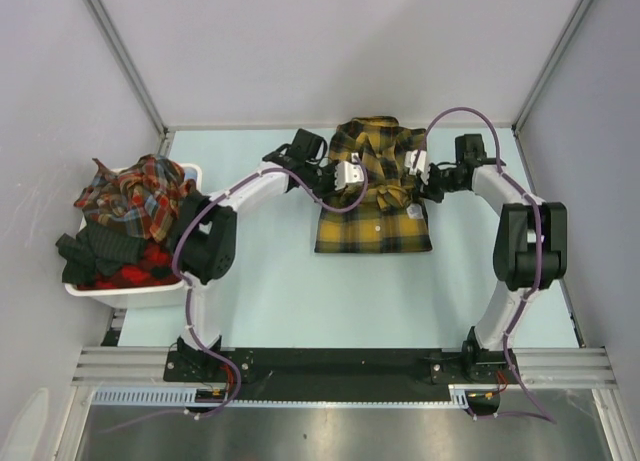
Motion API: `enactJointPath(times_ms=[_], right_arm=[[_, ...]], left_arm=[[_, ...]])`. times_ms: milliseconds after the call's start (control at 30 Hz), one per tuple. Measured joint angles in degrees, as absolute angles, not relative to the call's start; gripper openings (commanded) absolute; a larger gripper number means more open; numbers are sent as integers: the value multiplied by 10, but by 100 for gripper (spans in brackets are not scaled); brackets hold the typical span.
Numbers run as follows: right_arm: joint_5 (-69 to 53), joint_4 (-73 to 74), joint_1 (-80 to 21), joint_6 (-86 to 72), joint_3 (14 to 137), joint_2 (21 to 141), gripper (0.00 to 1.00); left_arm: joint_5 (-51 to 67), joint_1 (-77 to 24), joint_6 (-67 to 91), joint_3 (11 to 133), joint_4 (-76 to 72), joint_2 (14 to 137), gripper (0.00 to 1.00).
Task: Fold and stack the long sleeve shirts
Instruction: Fold the shirt
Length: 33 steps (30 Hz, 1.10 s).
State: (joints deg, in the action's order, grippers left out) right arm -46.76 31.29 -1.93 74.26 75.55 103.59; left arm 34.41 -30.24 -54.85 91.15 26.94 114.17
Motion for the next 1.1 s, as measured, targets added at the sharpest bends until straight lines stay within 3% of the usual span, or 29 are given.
enactJointPath(times_ms=[233,633,800,900,1000,1033,1100], right_arm=[[-455,290,-9,708,821,1121,0],[-437,283,-7,680,828,1134,0],[-423,284,-7,674,828,1140,0],[-413,292,-7,659,839,1152,14],[-401,306,-5,636,867,1171,48],[-395,311,-2,627,876,1174,68],[-383,325,5,601,891,1175,75]], left_arm=[[324,-287,-525,1011,283,1234,0],[313,-286,-515,1049,283,1262,0],[302,-286,-515,1055,282,1279,6],[295,-286,-514,1055,281,1285,18],[283,-284,-509,1056,275,1289,33],[281,-283,-503,1058,273,1289,45],[278,-278,-489,1071,272,1291,54]])
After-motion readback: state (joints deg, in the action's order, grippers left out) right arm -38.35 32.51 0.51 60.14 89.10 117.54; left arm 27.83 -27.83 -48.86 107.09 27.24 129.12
